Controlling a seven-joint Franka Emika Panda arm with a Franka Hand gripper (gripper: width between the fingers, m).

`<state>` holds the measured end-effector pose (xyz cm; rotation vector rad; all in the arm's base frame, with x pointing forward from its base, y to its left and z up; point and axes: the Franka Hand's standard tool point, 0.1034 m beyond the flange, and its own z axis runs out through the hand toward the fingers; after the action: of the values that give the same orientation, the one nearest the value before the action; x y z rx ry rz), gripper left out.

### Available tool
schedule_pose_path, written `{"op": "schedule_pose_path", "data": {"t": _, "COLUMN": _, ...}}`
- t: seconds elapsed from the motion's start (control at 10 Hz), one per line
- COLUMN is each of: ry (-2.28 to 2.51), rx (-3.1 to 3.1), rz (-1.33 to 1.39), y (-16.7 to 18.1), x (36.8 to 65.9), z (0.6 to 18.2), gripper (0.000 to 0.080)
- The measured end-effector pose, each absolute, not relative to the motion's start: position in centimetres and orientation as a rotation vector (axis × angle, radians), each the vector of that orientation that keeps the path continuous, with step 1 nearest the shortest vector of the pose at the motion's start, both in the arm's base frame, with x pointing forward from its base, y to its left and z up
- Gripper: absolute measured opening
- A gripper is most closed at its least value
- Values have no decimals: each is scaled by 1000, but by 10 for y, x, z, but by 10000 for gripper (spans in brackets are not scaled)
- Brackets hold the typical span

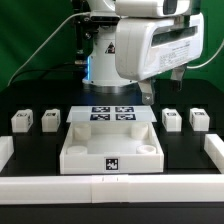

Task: Assemble one leg

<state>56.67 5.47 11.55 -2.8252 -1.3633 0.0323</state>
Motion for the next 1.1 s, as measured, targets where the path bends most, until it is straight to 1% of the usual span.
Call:
{"op": "schedule_pose_path", "data": {"t": 0.9, "ry": -1363, "rx": -2825, "rz": 33, "y": 55, "x": 567, "z": 115, "gripper": 650}}
{"op": "schedule_pose_path", "data": {"t": 1.0, "ry": -1365, "rx": -2824, "rz": 31, "y": 54, "x": 566, "z": 114, "gripper": 650}}
{"op": "schedule_pose_path", "data": {"t": 1.1, "ry": -1390, "rx": -2815, "rz": 18, "y": 52, "x": 558, "z": 108, "gripper": 650}}
